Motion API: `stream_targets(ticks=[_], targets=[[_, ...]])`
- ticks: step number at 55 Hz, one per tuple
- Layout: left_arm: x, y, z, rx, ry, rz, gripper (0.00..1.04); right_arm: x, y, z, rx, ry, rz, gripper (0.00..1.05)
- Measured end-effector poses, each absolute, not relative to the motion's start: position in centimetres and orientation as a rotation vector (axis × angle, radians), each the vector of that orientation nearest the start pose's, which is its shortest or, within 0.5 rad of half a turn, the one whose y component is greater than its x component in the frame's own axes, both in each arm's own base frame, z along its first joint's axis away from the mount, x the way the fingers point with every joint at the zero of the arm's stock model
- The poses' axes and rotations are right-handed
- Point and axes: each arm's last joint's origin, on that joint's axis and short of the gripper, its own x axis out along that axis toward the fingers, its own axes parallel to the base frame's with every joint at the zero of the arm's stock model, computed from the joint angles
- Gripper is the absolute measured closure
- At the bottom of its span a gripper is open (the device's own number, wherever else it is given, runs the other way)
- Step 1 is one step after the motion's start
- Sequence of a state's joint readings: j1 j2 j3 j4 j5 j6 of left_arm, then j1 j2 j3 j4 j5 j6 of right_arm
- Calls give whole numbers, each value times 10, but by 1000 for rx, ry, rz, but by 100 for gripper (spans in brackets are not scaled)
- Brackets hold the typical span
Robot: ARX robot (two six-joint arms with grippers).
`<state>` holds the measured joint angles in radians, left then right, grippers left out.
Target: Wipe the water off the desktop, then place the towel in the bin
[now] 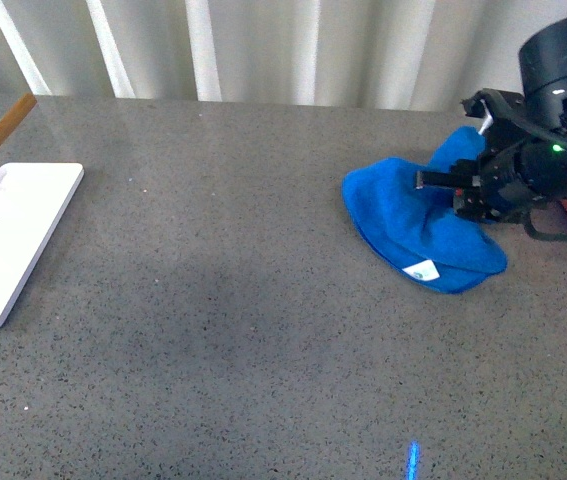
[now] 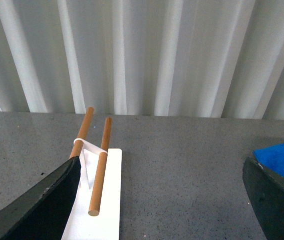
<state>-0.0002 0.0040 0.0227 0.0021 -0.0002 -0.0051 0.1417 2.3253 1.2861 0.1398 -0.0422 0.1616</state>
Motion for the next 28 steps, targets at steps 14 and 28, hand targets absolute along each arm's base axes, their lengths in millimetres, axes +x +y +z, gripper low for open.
stream_targets(ticks=[14,28], targets=[[96,0,171,-5,-21,0,7,437,114,47,96,902,271,100],[97,0,171,-5,-21,0,7,403,135,45,186,946,372,100]])
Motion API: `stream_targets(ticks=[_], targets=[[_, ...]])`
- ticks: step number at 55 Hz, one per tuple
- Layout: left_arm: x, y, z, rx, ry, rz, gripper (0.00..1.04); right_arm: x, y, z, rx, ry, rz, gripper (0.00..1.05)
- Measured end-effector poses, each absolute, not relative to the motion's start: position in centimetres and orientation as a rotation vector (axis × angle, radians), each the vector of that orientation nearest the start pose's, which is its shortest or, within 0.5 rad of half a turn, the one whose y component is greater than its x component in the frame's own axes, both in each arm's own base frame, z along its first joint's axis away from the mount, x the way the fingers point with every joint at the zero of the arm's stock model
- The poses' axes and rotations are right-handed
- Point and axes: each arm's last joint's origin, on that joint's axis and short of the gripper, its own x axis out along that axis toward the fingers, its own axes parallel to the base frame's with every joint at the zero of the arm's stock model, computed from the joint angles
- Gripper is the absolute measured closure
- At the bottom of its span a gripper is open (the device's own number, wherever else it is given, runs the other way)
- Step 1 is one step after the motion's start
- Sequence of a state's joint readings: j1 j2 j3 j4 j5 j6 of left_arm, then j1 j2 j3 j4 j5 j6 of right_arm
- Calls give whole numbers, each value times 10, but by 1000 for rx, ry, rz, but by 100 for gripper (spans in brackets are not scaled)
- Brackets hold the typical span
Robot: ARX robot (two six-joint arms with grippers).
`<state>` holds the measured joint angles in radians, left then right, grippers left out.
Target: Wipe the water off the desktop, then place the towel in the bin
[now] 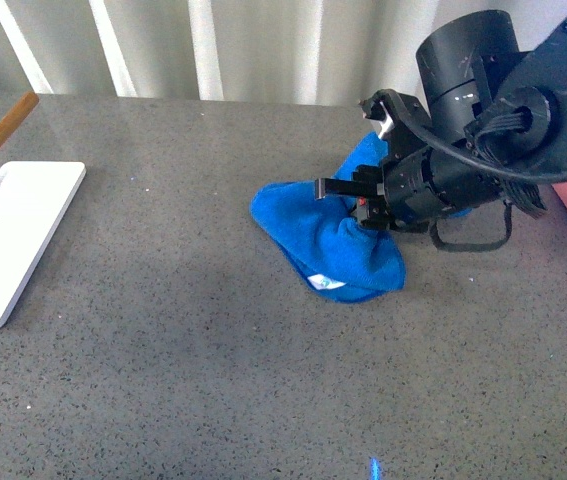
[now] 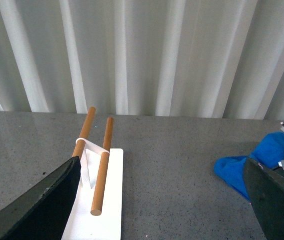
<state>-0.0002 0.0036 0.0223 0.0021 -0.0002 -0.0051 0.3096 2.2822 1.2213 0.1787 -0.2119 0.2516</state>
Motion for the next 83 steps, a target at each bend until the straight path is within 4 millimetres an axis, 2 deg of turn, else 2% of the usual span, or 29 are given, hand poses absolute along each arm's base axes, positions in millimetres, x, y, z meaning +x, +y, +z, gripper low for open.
stream_targets(ticks=[10,19,27,40,46,57,64,70,78,83], targets=[[96,0,171,-5,-21,0,7,366,124,42,222,998,371,100],[96,0,171,-5,-21,0,7,328,104,44,225,1050,369,100],[96,0,171,-5,-21,0,7,311,82,57,208,1045,354,100],[96,0,171,-5,-21,0,7,315,42,94,157,960,281,100],[96,0,171,-5,-21,0,7,321,32,116,140,915,266,100],[96,0,171,-5,-21,0,7,339,36,161,103,820,284,100],[96,0,171,-5,-21,0,7,351,42,197,71,755,296,100],[96,0,171,-5,-21,0,7,358,39,230,33,677,276,100],[96,0,171,-5,-21,0,7,366,15,272,16,585,199,100],[96,0,171,-5,-21,0,7,369,-12,291,15,548,121,100]])
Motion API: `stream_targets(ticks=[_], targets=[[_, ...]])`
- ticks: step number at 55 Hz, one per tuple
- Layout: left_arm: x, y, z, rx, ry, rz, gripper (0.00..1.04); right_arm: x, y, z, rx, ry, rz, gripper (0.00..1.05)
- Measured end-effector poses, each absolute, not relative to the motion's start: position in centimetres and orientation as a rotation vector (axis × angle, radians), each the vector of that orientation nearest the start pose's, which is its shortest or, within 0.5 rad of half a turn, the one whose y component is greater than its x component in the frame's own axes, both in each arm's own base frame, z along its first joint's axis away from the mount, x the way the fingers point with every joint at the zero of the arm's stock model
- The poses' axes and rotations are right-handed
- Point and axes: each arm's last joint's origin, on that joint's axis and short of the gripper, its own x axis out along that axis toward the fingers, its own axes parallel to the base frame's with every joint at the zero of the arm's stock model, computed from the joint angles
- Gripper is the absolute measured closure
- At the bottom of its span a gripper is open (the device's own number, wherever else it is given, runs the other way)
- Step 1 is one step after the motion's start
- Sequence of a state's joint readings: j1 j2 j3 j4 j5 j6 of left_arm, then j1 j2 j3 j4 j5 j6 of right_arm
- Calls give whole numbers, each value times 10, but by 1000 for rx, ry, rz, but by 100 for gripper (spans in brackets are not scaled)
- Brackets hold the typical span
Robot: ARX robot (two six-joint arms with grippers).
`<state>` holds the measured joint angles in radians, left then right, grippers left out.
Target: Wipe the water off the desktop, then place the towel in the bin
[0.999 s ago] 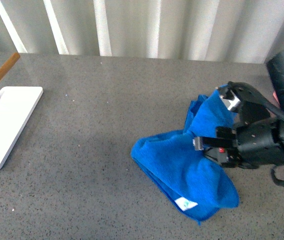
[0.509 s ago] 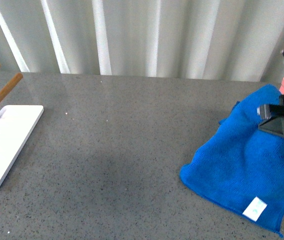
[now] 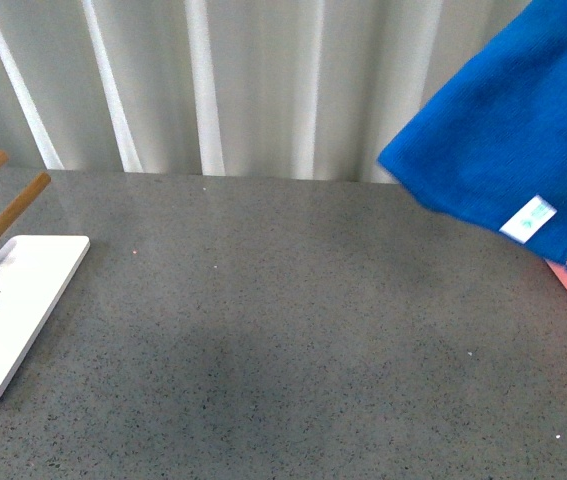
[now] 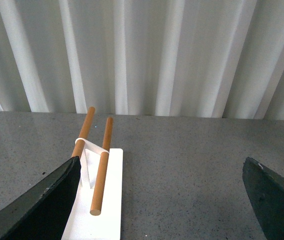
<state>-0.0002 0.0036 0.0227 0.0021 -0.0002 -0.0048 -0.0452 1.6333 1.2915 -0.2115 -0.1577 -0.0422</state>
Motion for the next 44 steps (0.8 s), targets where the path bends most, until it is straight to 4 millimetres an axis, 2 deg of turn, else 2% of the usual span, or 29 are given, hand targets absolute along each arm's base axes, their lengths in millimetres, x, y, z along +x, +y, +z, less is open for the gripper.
stream_targets(ticks=[6,12,17,21,33,44], targets=[[96,0,171,-5,-21,0,7,369,-45,301,31,542,39,100],[96,0,171,-5,-21,0,7,368,-74,301,55,557,-27,100],[96,0,171,-5,-21,0,7,368,-105,290,95,597,-95,100],[96,0,171,-5,-21,0,7,369,-122,276,125,638,-136,100],[96,0,171,-5,-21,0,7,371,-146,250,172,706,-206,100],[96,0,171,-5,-21,0,7,374,-159,212,216,883,-273,100]])
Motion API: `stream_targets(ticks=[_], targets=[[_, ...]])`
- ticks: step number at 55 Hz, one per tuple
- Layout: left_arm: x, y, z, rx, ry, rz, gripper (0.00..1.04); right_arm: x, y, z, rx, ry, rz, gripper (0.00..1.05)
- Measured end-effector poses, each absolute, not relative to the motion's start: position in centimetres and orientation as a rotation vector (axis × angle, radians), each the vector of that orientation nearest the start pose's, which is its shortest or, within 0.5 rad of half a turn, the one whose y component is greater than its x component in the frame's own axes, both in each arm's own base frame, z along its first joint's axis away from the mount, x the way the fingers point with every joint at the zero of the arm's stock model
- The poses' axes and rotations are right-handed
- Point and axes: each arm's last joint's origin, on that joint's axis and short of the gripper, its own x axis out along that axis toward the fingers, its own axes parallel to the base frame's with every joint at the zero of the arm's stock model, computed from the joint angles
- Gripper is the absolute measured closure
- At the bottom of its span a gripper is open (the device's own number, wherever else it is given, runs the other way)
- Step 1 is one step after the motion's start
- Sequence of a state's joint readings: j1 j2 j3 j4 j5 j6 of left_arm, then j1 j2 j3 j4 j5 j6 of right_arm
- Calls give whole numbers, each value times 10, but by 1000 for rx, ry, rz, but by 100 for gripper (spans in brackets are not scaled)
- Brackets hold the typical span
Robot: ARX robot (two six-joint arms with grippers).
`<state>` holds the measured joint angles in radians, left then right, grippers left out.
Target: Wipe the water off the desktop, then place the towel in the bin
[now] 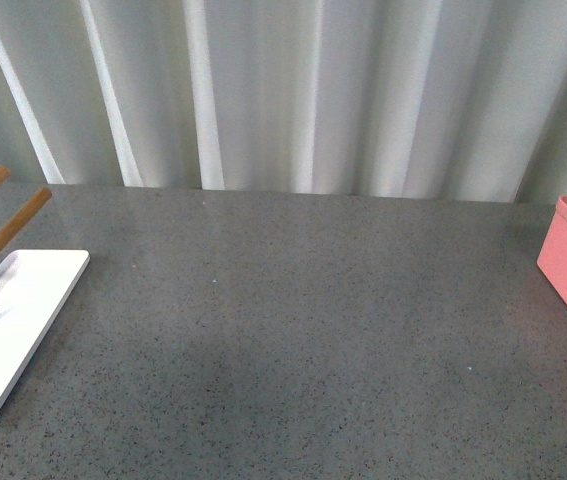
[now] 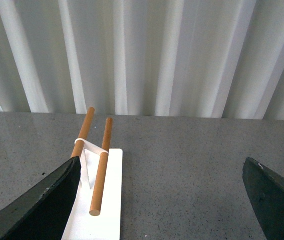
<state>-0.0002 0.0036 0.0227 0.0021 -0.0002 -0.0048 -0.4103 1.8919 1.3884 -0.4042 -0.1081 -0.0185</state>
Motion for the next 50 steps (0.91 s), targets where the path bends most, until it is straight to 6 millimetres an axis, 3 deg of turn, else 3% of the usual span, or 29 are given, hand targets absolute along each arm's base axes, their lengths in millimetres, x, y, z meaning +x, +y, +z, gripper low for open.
stream_targets(ticks=[5,13,35,42,50], targets=[[96,0,171,-5,-21,0,7,376,-164,199,213,955,-312,98],[96,0,171,-5,-21,0,7,373,-175,180,251,1044,-348,69],[96,0,171,-5,-21,0,7,368,-184,178,268,1055,-362,6],[96,0,171,-5,-21,0,7,372,-183,183,254,1045,-384,7],[96,0,171,-5,-21,0,7,387,-181,211,227,923,-383,7]])
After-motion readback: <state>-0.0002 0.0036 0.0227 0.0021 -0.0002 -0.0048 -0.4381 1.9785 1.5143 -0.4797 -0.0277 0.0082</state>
